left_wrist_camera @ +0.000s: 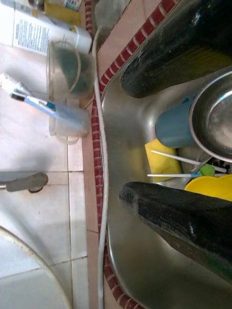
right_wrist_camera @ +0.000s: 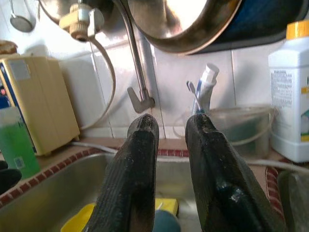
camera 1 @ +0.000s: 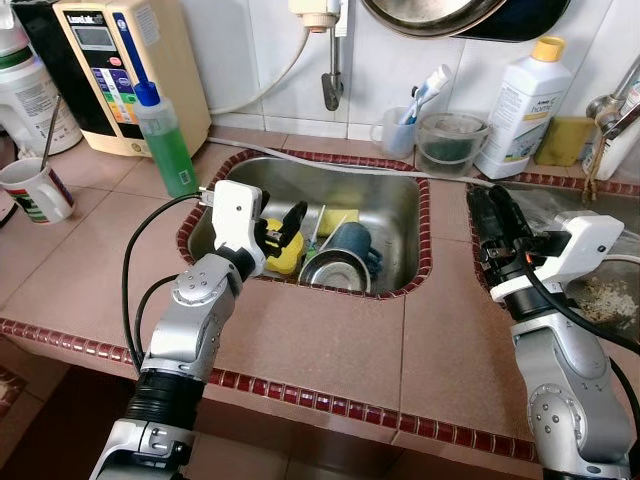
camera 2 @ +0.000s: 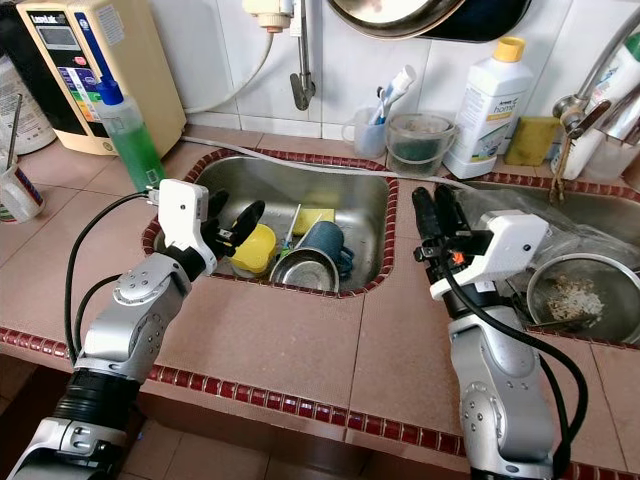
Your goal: Kitchen organization
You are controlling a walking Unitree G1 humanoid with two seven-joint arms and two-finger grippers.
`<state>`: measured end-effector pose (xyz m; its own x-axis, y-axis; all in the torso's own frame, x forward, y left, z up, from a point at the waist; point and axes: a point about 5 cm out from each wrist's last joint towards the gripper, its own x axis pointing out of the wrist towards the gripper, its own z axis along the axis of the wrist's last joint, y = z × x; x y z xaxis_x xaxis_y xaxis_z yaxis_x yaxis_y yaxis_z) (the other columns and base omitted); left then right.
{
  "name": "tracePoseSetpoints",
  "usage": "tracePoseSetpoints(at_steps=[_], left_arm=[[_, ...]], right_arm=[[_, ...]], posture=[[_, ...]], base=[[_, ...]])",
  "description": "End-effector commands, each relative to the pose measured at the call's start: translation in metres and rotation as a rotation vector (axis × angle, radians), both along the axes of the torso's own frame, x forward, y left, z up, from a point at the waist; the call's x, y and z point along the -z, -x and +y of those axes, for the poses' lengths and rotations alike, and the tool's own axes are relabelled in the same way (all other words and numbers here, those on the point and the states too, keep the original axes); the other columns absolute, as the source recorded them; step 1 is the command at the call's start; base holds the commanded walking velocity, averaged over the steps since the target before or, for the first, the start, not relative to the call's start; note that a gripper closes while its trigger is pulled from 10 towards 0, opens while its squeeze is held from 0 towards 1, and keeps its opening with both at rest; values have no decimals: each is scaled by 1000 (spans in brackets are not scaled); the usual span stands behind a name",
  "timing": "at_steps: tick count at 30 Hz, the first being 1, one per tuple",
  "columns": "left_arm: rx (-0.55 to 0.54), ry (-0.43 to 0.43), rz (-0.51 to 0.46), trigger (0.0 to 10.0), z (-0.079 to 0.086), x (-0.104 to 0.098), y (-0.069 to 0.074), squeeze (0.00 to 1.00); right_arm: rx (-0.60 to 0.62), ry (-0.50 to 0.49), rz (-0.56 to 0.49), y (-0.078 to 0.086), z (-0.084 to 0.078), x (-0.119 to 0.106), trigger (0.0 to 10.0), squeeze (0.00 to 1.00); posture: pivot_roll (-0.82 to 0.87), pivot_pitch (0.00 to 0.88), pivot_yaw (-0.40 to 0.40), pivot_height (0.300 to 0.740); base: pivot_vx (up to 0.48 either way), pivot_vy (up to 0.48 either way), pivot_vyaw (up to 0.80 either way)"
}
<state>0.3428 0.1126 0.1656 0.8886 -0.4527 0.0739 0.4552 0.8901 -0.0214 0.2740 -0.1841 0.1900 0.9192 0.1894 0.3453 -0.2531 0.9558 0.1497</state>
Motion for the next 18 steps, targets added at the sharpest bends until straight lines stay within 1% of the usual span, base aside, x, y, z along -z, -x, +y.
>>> tracePoseSetpoints(at_steps=[1, 2, 5, 6, 9, 11, 15, 18], left_arm=[[4, -22, -7, 10000, 1, 1, 2, 0], [2, -32, -1, 10000, 1, 4, 2, 0], [-2, -39, 1, 10000, 2, 6, 2, 0], [-8, -43, -4, 10000, 4, 7, 4, 0], [-14, -36, -13, 10000, 7, 10, 9, 0], [-9, -27, -38, 10000, 6, 10, 14, 0], [-3, -22, -45, 10000, 5, 11, 19, 0], [13, -28, -61, 10000, 5, 14, 24, 0]], right_arm=[[14, -1, 45, 0, -1, 8, 10000, 0], [54, 9, 104, 2, -2, 20, 10000, 0], [85, 21, 138, 3, -3, 28, 10000, 0], [100, 25, 150, 5, -2, 32, 10000, 0], [149, 34, 154, 10, -3, 35, 10000, 0], [169, 69, 137, 13, 0, 35, 10000, 0], [179, 96, 121, 17, 4, 34, 10000, 0], [175, 141, 107, 19, 7, 34, 10000, 0]], posture=[[-275, 17, 72, 740], [-275, 22, 74, 740], [-276, 25, 75, 740], [-277, 24, 78, 740], [-277, 24, 77, 740], [-276, 23, 76, 740], [-275, 30, 76, 740], [-275, 29, 75, 740]], base=[[0, 0, 0], [0, 0, 0], [0, 0, 0], [0, 0, 0], [0, 0, 0], [0, 0, 0], [0, 0, 0], [0, 0, 0]])
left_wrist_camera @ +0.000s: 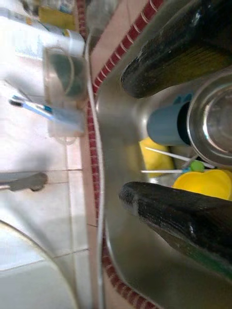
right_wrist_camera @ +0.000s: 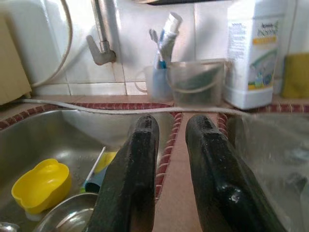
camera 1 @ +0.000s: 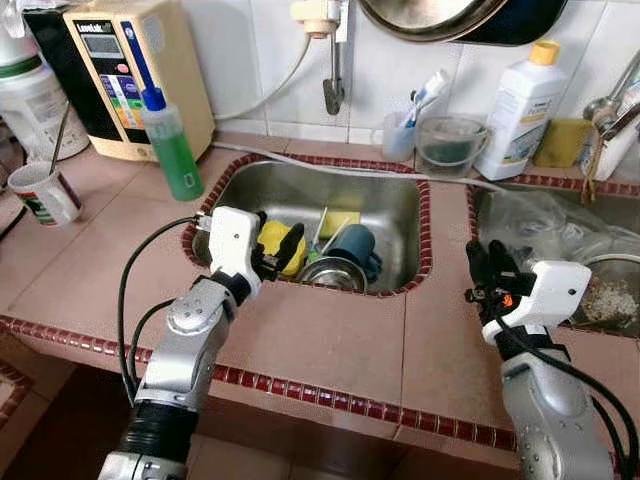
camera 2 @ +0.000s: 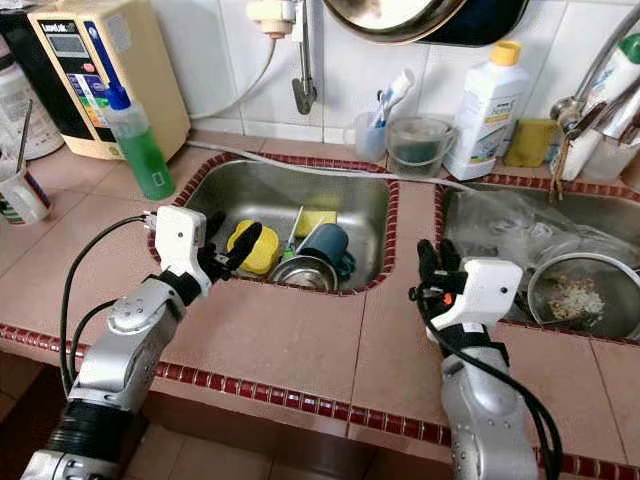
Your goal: Kitchen organization
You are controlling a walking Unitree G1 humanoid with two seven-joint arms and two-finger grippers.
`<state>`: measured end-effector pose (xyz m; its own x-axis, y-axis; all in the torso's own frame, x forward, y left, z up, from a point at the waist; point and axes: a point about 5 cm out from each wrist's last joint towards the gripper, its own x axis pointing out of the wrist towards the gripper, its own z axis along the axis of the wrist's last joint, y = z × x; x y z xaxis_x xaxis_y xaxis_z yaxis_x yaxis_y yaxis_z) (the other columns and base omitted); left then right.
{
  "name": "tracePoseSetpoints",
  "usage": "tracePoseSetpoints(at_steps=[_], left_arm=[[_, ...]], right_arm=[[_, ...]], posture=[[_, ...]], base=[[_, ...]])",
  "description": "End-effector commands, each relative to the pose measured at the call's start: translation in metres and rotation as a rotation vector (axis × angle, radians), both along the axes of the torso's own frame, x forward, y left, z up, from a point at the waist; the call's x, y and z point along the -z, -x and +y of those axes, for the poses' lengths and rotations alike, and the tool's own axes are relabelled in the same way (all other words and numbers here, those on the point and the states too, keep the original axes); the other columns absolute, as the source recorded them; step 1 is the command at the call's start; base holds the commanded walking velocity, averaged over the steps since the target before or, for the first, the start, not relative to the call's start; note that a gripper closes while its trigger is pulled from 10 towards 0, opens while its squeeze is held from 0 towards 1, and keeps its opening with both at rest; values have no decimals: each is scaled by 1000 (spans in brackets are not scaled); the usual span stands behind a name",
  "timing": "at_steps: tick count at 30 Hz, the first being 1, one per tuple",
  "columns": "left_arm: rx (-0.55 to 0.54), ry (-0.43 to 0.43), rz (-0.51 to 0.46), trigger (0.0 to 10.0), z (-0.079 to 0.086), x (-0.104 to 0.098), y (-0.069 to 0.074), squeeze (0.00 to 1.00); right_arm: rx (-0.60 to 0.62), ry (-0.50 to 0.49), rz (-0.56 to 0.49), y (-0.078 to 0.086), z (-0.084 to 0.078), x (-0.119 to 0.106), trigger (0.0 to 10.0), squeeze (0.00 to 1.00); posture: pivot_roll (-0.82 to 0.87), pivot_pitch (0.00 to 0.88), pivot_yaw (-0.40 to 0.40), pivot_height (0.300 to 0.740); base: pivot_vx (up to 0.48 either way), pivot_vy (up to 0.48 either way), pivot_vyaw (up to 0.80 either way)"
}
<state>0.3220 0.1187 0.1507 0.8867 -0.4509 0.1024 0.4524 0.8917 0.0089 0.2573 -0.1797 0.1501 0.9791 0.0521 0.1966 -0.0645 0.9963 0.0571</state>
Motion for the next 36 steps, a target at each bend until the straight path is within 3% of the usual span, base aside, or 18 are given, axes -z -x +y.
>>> tracePoseSetpoints(at_steps=[1, 18, 22, 36], left_arm=[[20, -18, -36, 10000, -1, -1, 6, 0], [56, 7, -74, 10000, 3, -3, 22, 0], [55, 30, -51, 10000, 4, -2, 22, 0], [45, -14, -2, 10000, 9, 2, 21, 0]], right_arm=[[-3, 40, -33, 3, 3, -5, 10000, 0], [-5, 74, -32, 7, 5, -2, 10000, 0], [-9, 75, -27, 7, 6, -1, 10000, 0], [-25, 76, 1, 9, 8, 6, 10000, 0]], posture=[[-275, 35, 75, 740], [-258, 41, 61, 740], [-257, 42, 60, 740], [-245, 52, 60, 740]], base=[[0, 0, 0], [0, 0, 0], [0, 0, 0], [0, 0, 0]])
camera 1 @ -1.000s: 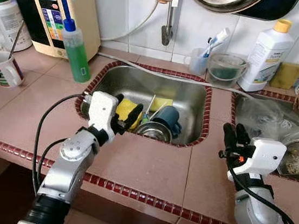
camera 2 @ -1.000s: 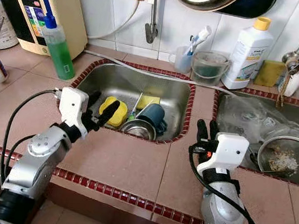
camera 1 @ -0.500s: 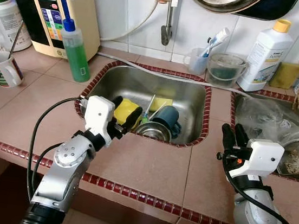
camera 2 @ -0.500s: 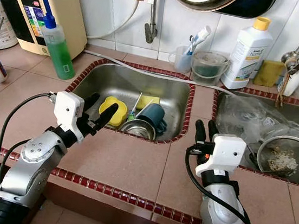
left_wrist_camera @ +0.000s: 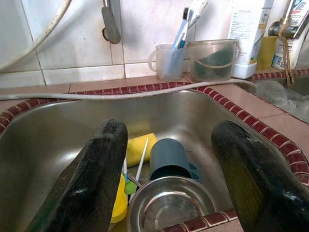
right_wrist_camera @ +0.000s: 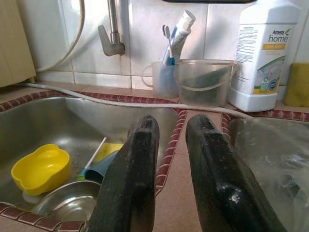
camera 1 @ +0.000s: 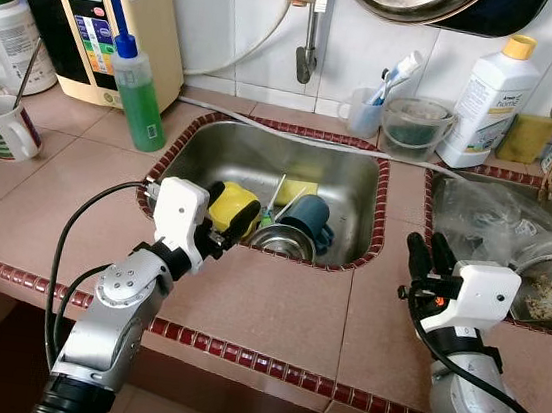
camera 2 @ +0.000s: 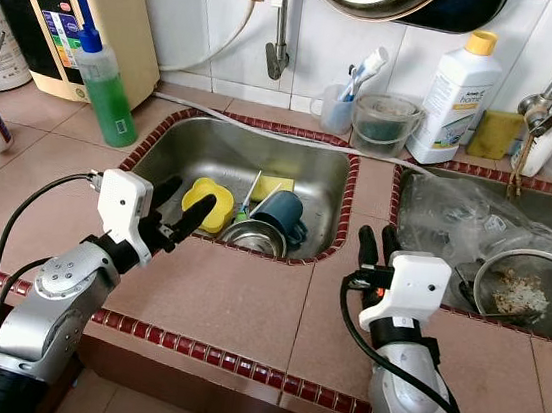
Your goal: Kitchen organization
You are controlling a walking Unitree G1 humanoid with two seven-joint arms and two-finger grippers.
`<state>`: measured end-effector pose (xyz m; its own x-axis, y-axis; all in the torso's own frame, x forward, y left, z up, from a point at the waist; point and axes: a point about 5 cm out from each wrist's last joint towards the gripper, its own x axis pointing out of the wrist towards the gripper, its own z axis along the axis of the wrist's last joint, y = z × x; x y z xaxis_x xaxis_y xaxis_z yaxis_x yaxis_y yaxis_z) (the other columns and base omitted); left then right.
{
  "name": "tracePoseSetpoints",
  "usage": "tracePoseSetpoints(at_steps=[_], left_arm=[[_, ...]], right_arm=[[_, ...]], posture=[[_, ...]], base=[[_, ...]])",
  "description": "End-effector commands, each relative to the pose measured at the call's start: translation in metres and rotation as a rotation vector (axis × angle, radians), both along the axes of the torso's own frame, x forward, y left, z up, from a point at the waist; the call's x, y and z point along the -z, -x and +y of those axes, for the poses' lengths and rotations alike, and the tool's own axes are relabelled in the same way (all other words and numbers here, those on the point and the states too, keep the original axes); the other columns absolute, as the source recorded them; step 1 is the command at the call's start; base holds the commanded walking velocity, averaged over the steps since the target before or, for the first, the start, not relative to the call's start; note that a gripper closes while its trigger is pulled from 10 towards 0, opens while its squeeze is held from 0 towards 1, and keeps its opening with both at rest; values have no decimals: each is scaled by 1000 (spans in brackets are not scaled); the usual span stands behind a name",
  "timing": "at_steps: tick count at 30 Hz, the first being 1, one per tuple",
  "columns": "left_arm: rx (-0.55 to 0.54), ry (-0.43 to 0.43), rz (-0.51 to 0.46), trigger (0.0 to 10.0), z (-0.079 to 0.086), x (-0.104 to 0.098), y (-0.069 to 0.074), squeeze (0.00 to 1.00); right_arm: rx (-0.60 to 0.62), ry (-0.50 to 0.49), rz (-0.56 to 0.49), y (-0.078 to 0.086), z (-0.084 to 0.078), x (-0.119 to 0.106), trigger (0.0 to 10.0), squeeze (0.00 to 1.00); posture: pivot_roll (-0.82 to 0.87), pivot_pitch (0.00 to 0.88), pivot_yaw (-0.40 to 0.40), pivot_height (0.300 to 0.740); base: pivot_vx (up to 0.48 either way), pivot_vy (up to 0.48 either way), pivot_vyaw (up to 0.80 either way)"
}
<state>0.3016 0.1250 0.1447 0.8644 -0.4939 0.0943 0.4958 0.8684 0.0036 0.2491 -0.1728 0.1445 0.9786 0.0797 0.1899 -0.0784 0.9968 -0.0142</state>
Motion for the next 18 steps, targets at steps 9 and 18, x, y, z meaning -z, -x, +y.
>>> tracePoseSetpoints(at_steps=[9, 18], left_arm=[[2, -20, -7, 10000, 2, -6, 0, 0], [2, -32, -3, 10000, 3, -7, 0, 0]], right_arm=[[-21, 10, 3, -1, 2, 2, 10000, 0], [-28, 14, 12, -2, 2, 4, 10000, 0]], posture=[[-242, 47, 58, 740], [-234, 47, 59, 740]], base=[[0, 0, 0], [-172, 0, 0]])
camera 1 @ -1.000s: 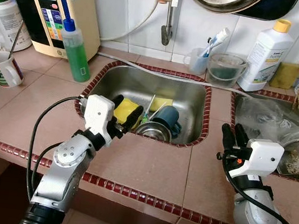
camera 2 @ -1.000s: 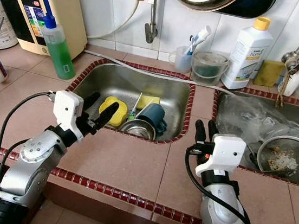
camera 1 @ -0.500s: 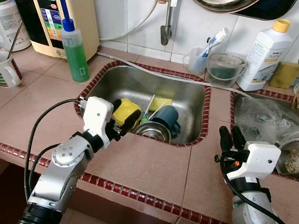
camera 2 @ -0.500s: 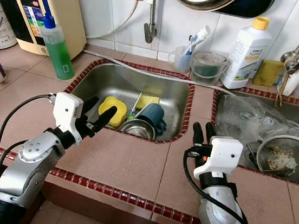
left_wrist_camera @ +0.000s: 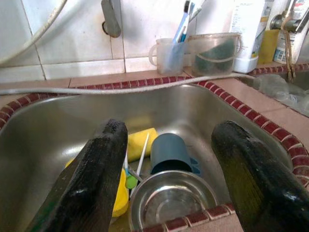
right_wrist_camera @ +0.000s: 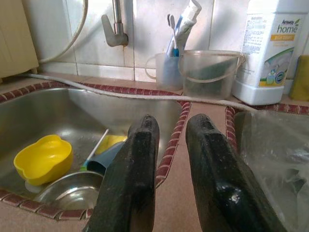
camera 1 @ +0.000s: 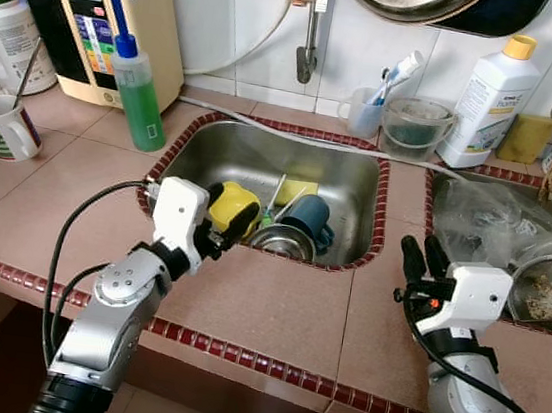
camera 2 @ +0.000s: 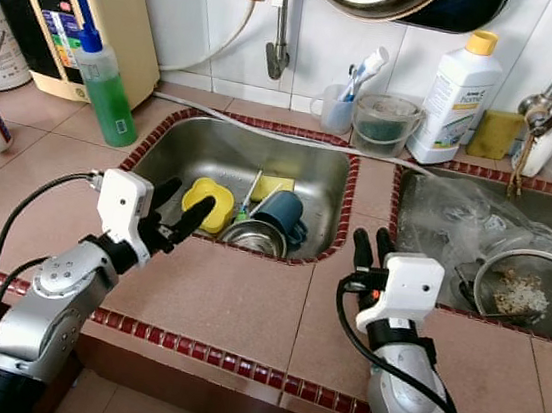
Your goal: Kitchen organization
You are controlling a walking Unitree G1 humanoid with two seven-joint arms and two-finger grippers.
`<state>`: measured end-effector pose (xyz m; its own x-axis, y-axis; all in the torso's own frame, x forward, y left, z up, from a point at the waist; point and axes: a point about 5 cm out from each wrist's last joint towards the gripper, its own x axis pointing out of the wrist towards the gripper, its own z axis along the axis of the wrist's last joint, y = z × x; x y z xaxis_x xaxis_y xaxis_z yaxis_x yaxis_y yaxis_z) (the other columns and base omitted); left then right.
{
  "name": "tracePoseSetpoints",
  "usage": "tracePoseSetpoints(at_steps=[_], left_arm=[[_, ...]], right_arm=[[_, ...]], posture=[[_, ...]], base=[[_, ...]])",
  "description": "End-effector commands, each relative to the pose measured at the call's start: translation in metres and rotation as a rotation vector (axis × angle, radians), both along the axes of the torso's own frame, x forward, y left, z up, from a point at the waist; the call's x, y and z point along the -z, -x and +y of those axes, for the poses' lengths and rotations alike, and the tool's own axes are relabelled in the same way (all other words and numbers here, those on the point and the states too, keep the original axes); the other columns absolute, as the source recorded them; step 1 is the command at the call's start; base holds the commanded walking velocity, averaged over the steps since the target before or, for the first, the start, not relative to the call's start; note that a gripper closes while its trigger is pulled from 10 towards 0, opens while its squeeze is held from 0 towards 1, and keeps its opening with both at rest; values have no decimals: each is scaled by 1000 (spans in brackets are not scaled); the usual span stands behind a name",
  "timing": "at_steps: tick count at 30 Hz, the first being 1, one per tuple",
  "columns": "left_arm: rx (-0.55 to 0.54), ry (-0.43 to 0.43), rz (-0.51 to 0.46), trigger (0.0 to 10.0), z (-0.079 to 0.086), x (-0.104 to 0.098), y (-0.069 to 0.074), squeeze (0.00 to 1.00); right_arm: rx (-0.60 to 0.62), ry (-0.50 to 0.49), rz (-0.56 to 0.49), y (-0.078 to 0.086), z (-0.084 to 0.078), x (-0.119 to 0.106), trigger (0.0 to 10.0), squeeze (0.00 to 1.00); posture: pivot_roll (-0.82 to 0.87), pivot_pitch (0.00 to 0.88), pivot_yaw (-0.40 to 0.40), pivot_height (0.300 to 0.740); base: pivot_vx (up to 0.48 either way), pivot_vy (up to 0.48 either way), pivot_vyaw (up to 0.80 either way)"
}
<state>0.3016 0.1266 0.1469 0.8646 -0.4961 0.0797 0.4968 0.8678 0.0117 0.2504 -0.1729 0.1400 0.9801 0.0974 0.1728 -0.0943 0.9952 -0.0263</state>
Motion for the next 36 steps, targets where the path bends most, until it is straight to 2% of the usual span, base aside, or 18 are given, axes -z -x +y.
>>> tracePoseSetpoints(at_steps=[1, 21, 28, 32, 36], left_arm=[[1, -18, -11, 10000, 1, -5, 0, 0], [2, -26, -17, 10000, 3, -6, -1, 0], [5, -24, -25, 10000, 2, -6, 0, 0], [-1, -28, -24, 10000, 2, -3, 1, 0], [12, -61, -40, 10000, 5, 10, 8, 0]], right_arm=[[-13, 1, -4, -1, 2, 0, 10000, 0], [-24, 5, -1, -3, 4, 3, 10000, 0], [-34, 16, 4, -4, 5, 6, 10000, 0], [-59, 47, 22, -3, 8, 11, 10000, 0], [-151, 123, 99, 5, 15, 36, 10000, 0]], posture=[[-234, 47, 58, 740], [-220, 38, 54, 740], [-217, 36, 49, 740], [-214, 33, 43, 740], [-210, 29, 35, 740]], base=[[-262, 0, 0], [-279, 0, 0], [0, 0, 0], [0, 0, 0], [0, 0, 0]])
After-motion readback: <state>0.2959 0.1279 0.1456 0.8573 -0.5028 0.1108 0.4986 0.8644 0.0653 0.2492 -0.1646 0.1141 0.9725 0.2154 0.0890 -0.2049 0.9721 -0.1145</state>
